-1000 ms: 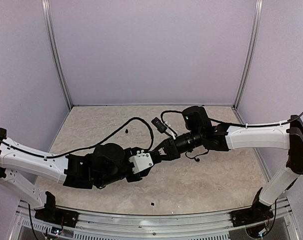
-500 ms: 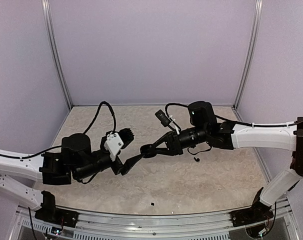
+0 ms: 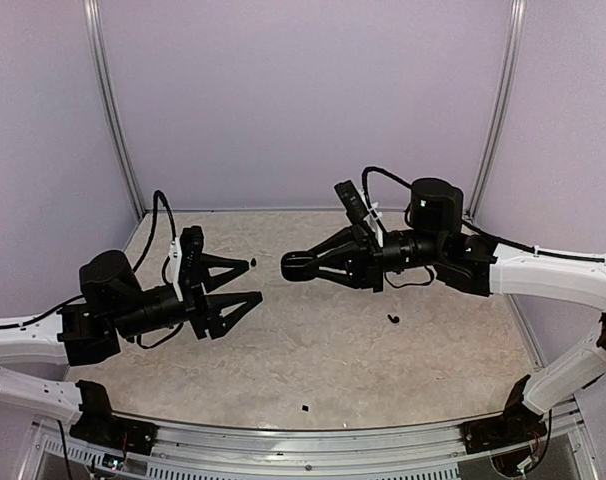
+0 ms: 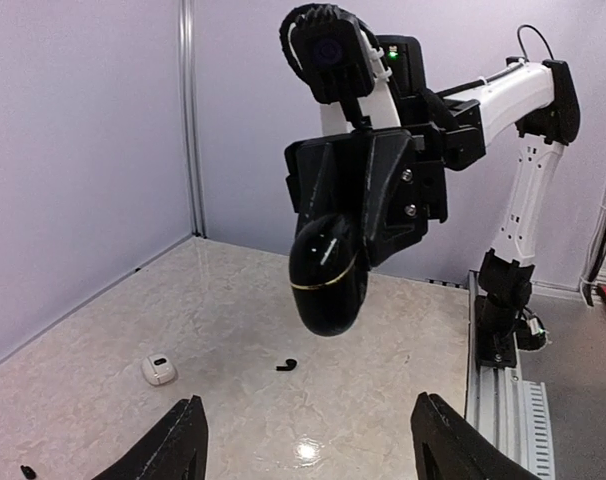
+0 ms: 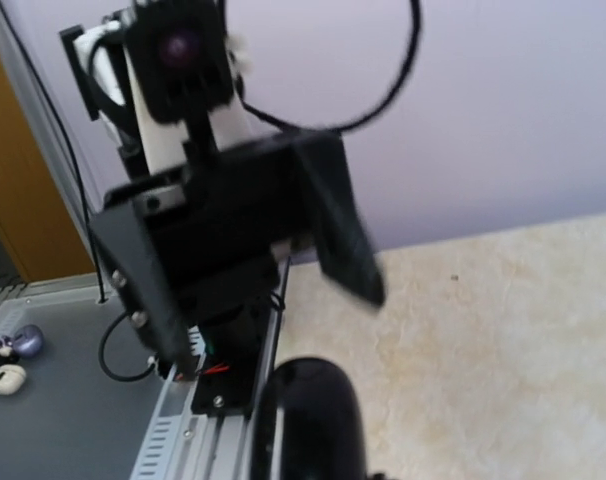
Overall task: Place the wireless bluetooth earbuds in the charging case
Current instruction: Pass from the right arm to the left, then open the charging case, then move the right earbud to the center of the board.
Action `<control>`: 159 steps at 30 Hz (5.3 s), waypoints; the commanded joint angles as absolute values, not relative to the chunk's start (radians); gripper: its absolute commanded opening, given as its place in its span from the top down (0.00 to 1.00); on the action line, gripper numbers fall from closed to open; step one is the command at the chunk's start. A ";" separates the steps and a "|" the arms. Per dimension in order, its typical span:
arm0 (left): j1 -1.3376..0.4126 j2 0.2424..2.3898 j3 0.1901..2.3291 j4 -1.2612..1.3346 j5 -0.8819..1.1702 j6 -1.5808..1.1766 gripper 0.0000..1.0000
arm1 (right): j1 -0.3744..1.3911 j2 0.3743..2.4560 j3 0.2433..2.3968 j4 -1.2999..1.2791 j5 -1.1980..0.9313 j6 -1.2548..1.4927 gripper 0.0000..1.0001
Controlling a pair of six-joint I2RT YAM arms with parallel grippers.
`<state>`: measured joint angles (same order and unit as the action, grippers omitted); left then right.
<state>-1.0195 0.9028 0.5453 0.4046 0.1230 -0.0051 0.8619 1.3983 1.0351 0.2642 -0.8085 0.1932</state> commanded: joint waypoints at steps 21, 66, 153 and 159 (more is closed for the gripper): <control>-1.077 1.149 0.626 0.730 0.184 -0.087 0.50 | 0.942 1.440 1.020 0.532 -0.810 0.253 0.86; -1.122 1.159 0.694 0.564 0.170 0.043 0.88 | 0.946 1.426 1.034 0.455 -0.687 0.246 0.52; -1.022 1.027 0.506 0.581 0.129 -0.037 0.91 | 0.439 1.725 0.746 0.088 -0.322 0.298 0.62; -1.022 1.014 0.503 0.571 0.125 -0.038 0.91 | 0.439 1.762 0.815 0.050 -0.286 0.267 0.61</control>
<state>-1.0279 1.0367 0.5144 0.5465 0.1371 -0.0452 0.4530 1.7424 0.7864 0.0990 -0.3309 0.3042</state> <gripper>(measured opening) 0.249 0.385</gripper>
